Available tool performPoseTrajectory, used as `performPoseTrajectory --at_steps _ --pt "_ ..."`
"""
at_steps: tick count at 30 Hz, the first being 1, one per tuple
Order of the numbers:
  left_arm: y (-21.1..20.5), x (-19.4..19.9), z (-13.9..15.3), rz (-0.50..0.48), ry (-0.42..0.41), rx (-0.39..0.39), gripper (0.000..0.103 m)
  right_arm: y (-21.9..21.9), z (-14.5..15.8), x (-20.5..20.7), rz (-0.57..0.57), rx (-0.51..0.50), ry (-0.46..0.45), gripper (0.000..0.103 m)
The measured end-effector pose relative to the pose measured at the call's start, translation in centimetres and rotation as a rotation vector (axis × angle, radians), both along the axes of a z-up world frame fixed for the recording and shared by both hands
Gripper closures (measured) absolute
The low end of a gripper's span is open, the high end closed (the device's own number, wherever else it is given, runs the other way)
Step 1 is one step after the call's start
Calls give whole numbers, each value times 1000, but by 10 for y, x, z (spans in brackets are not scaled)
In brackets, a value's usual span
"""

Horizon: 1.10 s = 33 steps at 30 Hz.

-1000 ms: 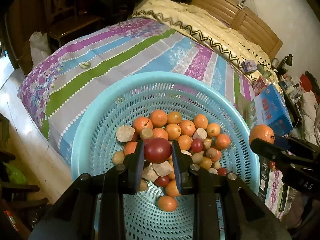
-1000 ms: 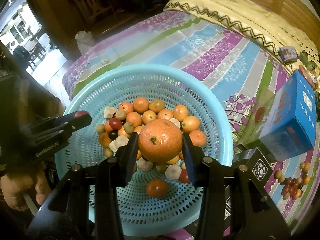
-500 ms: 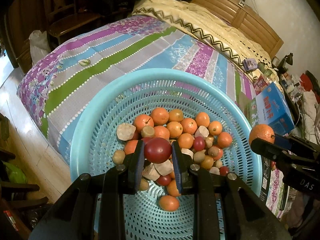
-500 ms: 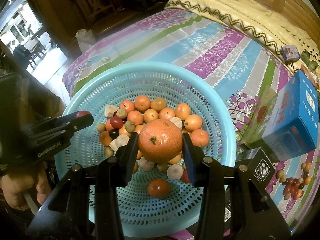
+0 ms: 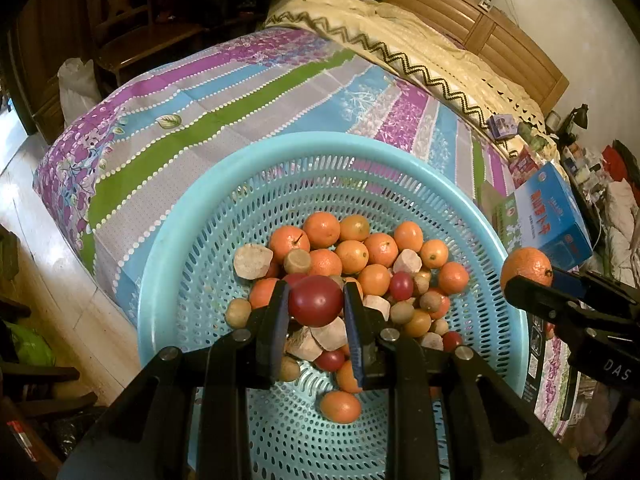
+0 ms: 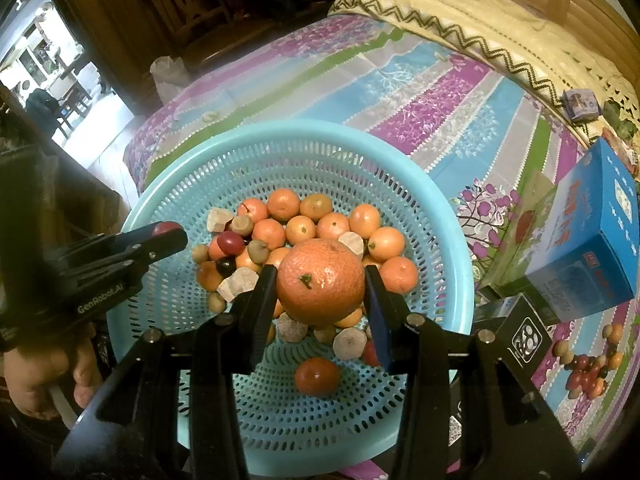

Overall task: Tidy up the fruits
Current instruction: 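Hold the orange and the tomato in both tools above the basket, then open the right tool to drop the orange while the left tool drops the tomato into the basket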

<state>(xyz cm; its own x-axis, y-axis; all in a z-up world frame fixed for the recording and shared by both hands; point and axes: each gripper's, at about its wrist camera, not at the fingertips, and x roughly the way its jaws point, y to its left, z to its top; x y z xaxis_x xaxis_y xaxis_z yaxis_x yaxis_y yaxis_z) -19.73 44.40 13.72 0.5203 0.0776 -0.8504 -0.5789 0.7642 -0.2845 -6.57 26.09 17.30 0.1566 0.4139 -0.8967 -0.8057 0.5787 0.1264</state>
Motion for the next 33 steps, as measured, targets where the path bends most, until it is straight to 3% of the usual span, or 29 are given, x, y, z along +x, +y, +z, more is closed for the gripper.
performPoseTrajectory --at_steps 25,27,29,31,33 --pt "0 3 -5 1 17 10 76 -3 -6 2 0 13 15 59" --pt "1 5 -5 1 26 7 71 -3 -5 4 -4 19 15 58" --pt "0 5 -3 3 24 15 53 -4 -5 5 -9 25 18 58" --pt "-1 5 -2 3 24 17 51 -5 -3 7 -14 36 19 52" --pt "-1 5 -2 6 28 18 46 -6 -1 7 -17 45 16 38"
